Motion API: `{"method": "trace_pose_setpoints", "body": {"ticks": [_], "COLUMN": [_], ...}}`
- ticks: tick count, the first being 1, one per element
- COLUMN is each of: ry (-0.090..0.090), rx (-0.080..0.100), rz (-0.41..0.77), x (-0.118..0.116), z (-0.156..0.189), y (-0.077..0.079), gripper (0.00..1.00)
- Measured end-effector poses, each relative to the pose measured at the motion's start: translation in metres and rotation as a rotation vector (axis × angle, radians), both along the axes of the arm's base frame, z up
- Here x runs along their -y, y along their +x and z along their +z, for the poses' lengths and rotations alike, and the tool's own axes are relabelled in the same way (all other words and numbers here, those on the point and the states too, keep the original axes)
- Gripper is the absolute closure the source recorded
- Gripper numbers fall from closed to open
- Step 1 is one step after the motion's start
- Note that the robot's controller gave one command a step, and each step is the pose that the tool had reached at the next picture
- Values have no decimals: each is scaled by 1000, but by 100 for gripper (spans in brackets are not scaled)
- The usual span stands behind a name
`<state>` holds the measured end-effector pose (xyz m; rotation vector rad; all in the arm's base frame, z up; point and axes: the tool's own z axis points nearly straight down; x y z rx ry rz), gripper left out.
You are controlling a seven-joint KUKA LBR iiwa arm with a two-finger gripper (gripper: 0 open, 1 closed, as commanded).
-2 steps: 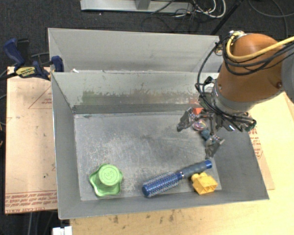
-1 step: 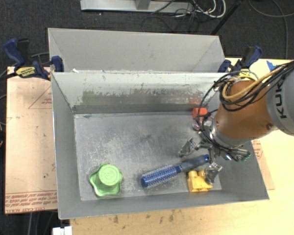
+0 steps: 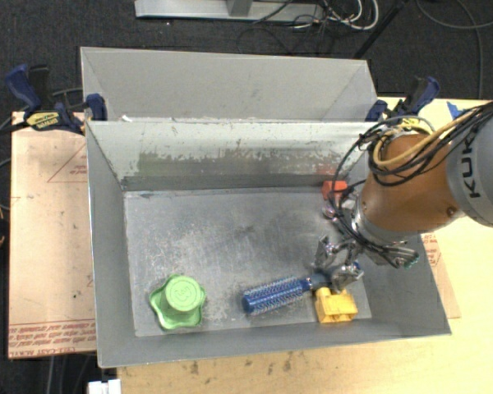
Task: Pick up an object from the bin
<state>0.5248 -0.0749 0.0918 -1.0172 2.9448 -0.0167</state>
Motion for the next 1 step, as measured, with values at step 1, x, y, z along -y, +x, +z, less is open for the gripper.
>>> {"method": "trace_pose_setpoints", "body": {"ticks": [1], "ry": [1], "rx": [-18], "rz": [12], "x": [-1], "z": [115], "y": [8], "gripper": [100]}}
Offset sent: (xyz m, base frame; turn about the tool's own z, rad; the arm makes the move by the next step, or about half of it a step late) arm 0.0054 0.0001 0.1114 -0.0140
